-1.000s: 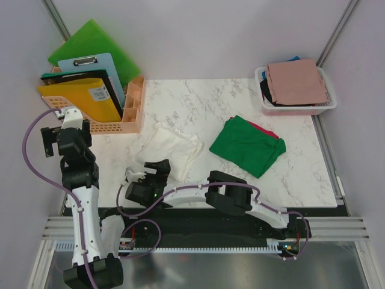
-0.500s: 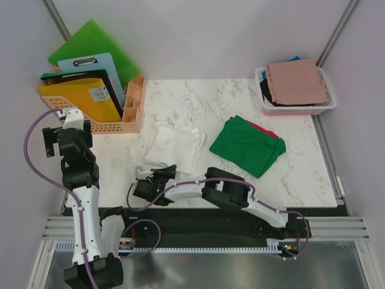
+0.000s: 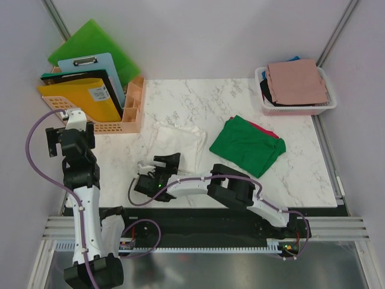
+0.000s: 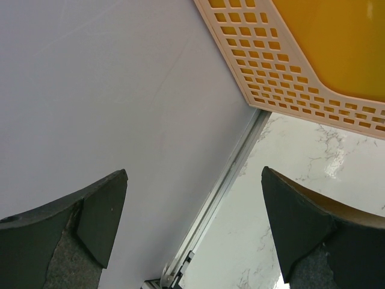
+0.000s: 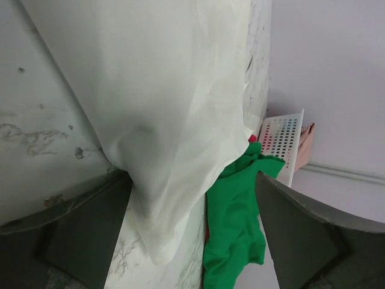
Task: Fold and stack the t-shirts
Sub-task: Neatly place the folded tshirt to the corner
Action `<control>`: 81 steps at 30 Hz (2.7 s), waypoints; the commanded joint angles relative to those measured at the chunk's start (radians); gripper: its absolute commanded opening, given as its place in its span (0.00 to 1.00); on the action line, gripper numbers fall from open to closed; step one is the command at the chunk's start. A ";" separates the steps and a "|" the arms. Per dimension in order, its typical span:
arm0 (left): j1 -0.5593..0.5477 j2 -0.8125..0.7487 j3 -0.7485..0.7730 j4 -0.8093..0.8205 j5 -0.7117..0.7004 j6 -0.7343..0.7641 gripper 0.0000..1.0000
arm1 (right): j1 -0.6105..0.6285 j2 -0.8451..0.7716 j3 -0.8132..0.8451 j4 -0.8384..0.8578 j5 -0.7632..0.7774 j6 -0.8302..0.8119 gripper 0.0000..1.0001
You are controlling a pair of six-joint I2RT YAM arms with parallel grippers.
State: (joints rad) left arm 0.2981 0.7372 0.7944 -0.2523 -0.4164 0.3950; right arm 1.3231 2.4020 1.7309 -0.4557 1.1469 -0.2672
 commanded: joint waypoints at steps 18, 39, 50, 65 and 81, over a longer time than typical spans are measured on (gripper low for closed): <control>0.007 -0.058 -0.070 0.013 0.056 0.050 1.00 | -0.151 0.144 -0.002 -0.115 -0.434 0.091 0.00; 0.007 -0.055 -0.084 -0.021 0.096 0.019 1.00 | -0.143 -0.256 -0.206 -0.164 -0.582 0.135 0.00; 0.009 -0.052 -0.078 -0.044 0.108 0.005 1.00 | -0.193 -0.280 -0.010 -0.152 -0.563 -0.018 0.00; 0.007 -0.055 -0.112 -0.059 0.137 -0.013 1.00 | -0.317 -0.189 0.355 -0.247 -0.521 -0.122 0.00; 0.009 -0.041 -0.126 -0.065 0.148 -0.019 1.00 | -0.374 -0.179 0.452 -0.299 -0.575 -0.148 0.00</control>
State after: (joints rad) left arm 0.3000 0.6941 0.6712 -0.3218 -0.2825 0.4042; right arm 0.9627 2.2581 2.1891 -0.7647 0.5877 -0.4000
